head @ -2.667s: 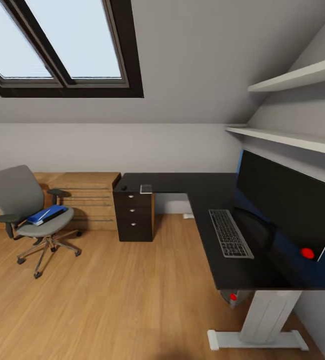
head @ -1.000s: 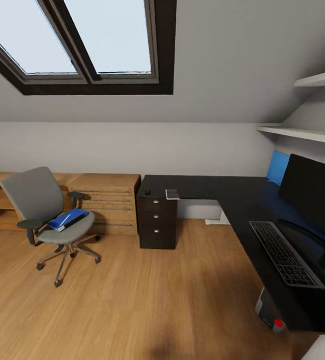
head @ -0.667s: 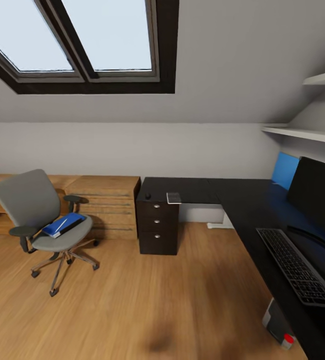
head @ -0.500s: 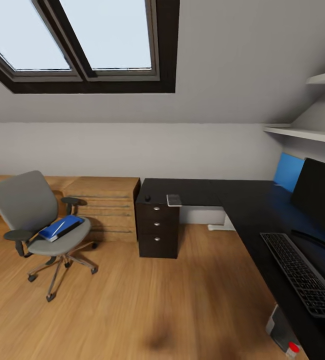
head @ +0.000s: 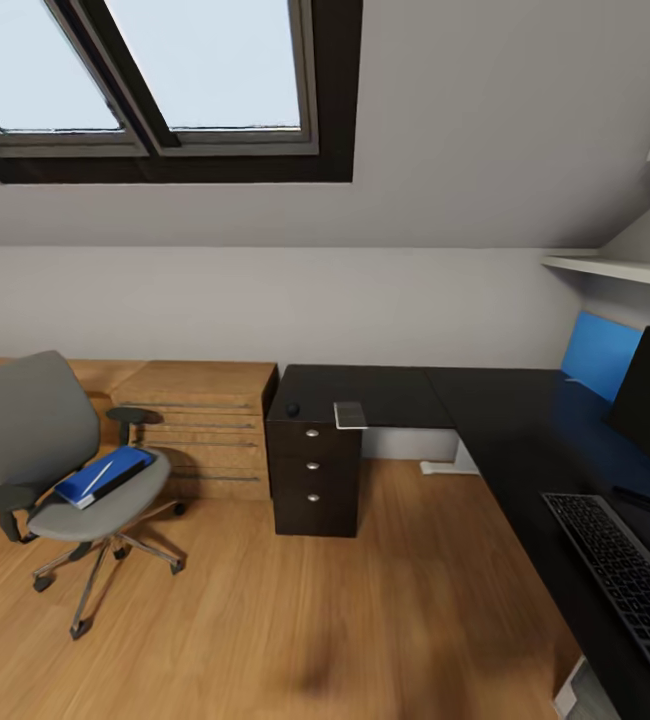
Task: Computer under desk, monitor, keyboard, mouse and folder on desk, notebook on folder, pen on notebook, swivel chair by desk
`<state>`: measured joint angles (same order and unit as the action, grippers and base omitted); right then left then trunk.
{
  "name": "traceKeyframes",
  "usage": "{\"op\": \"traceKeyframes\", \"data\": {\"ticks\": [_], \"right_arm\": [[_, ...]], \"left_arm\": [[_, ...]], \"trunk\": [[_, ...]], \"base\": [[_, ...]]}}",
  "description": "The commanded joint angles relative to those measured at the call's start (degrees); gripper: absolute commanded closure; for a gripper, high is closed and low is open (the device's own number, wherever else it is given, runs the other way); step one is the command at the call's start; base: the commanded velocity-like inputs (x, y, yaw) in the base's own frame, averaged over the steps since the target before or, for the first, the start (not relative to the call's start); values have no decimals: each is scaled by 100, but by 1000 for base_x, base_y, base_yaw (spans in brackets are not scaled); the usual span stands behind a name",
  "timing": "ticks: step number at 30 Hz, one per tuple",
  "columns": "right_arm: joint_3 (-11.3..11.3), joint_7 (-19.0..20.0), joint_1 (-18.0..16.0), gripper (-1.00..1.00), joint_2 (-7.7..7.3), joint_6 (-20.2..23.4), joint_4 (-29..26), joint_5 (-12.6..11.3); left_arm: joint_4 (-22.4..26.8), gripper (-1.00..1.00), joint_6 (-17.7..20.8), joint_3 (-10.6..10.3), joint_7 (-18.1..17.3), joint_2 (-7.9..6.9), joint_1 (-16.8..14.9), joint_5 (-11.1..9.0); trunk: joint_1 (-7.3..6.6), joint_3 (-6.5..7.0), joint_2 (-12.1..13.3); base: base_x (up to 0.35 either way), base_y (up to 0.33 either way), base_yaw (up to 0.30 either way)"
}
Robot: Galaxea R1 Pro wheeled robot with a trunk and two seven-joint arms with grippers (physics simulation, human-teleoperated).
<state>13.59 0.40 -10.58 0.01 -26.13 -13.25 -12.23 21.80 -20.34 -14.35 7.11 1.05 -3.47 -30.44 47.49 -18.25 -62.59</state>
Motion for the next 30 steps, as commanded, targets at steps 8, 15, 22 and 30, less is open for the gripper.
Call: {"op": "traceKeyframes", "data": {"ticks": [8, 15, 22, 30], "right_arm": [[34, 4, -5, -100, -17, -23, 2, -60], [32, 4, -5, -100, -21, -23, 4, -54], [46, 4, -5, -100, -19, -23, 6, -52], [56, 4, -5, -100, -18, -23, 7, -51]], "left_arm": [[-89, -100, 389, -34, 10, -50, -12, -25], [-425, -100, 768, -2, -490, -103, -13, -62], [-995, -100, 109, 53, -744, -193, -14, -74], [-1271, -100, -574, 64, -810, -226, -14, -75]], "trunk": [[4, -7, -3], [4, -7, -3], [4, -7, -3], [4, -7, -3]], "base": [[335, 0, 0], [335, 0, 0], [335, 0, 0], [334, 19, 0]]}}
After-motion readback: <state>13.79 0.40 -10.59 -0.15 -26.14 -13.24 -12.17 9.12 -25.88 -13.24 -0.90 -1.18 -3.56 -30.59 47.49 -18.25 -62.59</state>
